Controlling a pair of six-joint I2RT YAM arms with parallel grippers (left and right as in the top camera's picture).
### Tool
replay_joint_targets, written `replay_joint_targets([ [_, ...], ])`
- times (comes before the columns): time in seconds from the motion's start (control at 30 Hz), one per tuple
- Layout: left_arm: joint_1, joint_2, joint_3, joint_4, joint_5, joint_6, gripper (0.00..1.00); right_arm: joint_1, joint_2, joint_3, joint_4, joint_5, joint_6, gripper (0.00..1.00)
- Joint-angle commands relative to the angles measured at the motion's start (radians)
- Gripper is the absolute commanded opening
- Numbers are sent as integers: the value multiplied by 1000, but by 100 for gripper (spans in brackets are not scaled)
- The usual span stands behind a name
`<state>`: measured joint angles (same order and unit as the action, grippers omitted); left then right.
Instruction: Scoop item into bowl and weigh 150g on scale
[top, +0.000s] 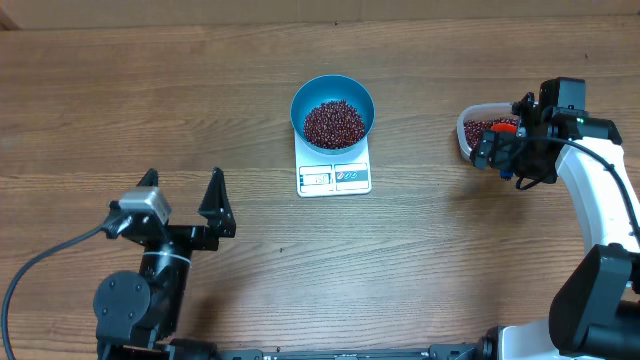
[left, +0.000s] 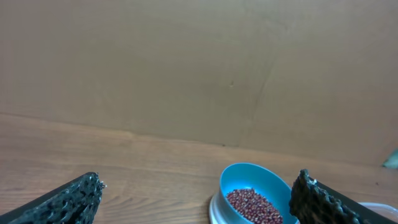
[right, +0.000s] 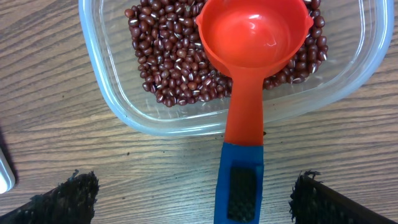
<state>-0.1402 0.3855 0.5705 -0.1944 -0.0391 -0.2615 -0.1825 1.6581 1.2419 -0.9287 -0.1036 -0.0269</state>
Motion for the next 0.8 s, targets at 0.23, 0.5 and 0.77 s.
replay_joint_targets([
  [0.23, 70, -177, -186, 84, 134, 15, 100, -3, 5, 27, 4, 5, -8, 100],
  [0.5, 79, -326, -352, 298, 133, 15, 100, -3, 5, 27, 4, 5, -8, 100],
  [0.77, 99, -382, -482, 500, 141, 14, 99, -3, 5, 27, 4, 5, -8, 100],
])
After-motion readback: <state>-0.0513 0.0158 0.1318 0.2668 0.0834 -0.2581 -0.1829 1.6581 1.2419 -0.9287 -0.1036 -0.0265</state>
